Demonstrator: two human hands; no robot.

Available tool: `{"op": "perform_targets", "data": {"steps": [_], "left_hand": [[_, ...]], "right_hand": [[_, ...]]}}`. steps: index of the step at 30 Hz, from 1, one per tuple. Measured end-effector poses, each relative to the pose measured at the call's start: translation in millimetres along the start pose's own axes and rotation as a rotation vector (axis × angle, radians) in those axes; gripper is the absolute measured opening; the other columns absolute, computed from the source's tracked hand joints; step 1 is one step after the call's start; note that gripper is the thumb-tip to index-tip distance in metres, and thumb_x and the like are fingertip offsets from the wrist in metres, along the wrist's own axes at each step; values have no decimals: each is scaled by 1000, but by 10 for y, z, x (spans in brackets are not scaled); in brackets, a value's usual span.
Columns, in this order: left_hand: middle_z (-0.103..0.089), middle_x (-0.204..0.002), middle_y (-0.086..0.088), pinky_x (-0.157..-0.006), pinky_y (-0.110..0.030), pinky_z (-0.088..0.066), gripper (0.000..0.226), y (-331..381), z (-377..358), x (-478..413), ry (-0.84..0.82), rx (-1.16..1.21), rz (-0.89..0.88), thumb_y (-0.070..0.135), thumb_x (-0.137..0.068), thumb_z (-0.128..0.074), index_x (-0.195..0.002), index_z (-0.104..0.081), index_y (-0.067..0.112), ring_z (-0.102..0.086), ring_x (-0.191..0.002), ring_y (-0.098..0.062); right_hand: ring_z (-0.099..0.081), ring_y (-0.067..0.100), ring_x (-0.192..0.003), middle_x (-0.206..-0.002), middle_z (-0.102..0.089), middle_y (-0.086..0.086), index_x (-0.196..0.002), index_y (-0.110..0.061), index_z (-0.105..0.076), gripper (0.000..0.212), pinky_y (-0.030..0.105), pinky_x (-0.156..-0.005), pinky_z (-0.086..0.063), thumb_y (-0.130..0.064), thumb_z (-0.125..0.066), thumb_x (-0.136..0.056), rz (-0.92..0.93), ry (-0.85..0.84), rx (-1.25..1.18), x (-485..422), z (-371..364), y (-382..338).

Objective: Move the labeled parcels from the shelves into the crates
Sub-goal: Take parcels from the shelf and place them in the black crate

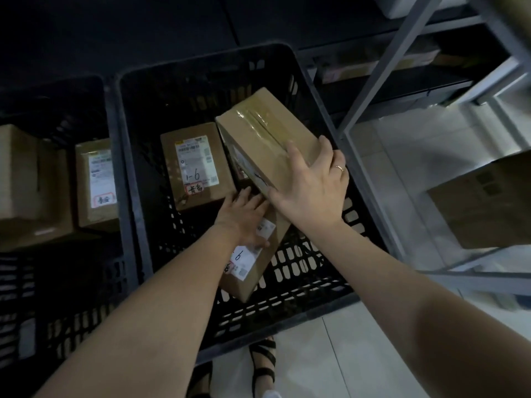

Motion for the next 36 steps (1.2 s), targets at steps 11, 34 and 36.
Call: {"op": "perform_targets", "data": {"steps": [11,34,36], "left_hand": [[-34,-130,-5,-94,-46,-29,99,159,36,13,182,-150,79,70,-64,-64,-139,-30,16,-31,-121,-25],[45,-144,0,-99,-78,-10,117,525,-130,167,52,439,285,61,-66,-72,-147,7,34,17,-138,-47],[40,-147,-1,-100,-77,-12,113,529,-112,181,51,435,312,57,-68,-73,-148,3,31,13,-138,-48]], "right_hand": [[-19,46,-137,-154,-16,19,-147,-32,-28,85,56,-109,-22,-61,-62,-75,-58,-61,21,-255,-30,-83],[-19,48,-137,-154,-18,19,-146,-33,-30,82,57,-107,-25,-61,-61,-75,15,-48,18,-394,221,-102],[-19,48,-138,-154,-17,18,-146,-33,-30,82,57,-108,-24,-61,-61,-76,9,-43,-3,-381,255,-78]]}}
Point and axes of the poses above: each hand's wrist, its own x-axis away from the middle knuckle, its own z-axis out of the back of the hand, y = z × x, the point moved 2 cm from there along -x, towards the middle knuckle
